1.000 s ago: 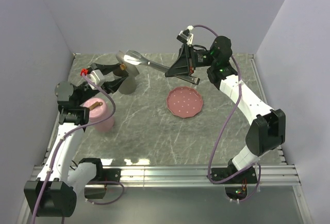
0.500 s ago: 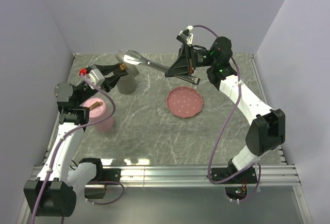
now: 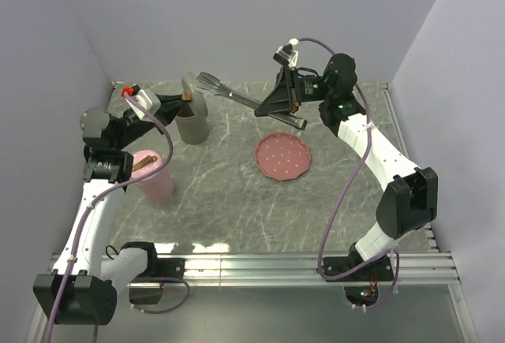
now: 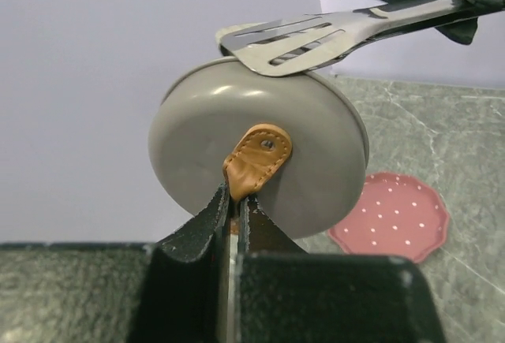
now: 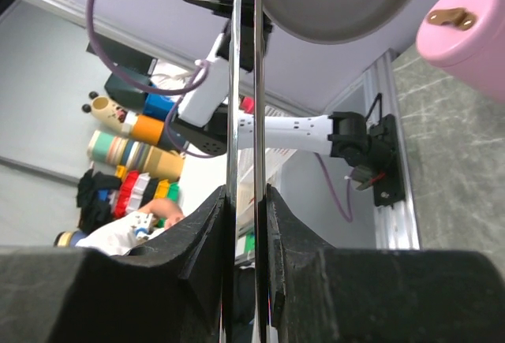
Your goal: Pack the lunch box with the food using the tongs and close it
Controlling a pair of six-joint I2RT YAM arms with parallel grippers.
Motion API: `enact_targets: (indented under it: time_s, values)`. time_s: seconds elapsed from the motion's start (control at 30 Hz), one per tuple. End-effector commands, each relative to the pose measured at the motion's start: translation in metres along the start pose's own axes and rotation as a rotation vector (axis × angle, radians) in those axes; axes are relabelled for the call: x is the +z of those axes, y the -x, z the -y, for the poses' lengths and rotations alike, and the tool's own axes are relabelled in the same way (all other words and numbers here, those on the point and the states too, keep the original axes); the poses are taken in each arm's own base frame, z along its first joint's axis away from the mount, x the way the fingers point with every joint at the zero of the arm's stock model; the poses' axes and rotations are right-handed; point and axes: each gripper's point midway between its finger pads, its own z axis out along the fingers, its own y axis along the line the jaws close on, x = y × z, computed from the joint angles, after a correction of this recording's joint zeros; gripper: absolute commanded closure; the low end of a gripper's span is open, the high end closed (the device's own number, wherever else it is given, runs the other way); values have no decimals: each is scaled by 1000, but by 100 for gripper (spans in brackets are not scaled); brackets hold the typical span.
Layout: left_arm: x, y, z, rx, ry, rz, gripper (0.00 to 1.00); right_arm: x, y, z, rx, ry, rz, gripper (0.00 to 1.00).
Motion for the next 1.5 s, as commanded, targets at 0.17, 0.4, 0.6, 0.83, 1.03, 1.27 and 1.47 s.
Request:
enact_targets:
  time_s: [0.17, 0.4, 0.6, 0.83, 1.03, 1.27, 1.47]
  values:
    - [-2, 2, -29, -26, 96, -186, 99, -41, 37, 6, -133, -126, 137, 76]
    - [-6, -25, -66, -71, 198, -426, 99, -63, 47, 30, -112, -257, 200, 74]
    - [-7, -67, -101, -201, 285, -683, 99, -76, 50, 45, -145, -377, 229, 71]
    - [-6, -121, -120, -236, 300, -992, 99, -89, 51, 59, -213, -516, 231, 70]
    - [-12, -162, -124, -201, 311, -1197, 99, -97, 51, 62, -219, -542, 242, 70]
    - [0, -197, -105, -182, 237, -1283, 100, -98, 48, 66, -206, -544, 235, 71]
    - [8, -221, -102, -190, 216, -1302, 100, -100, 46, 68, -201, -543, 232, 71]
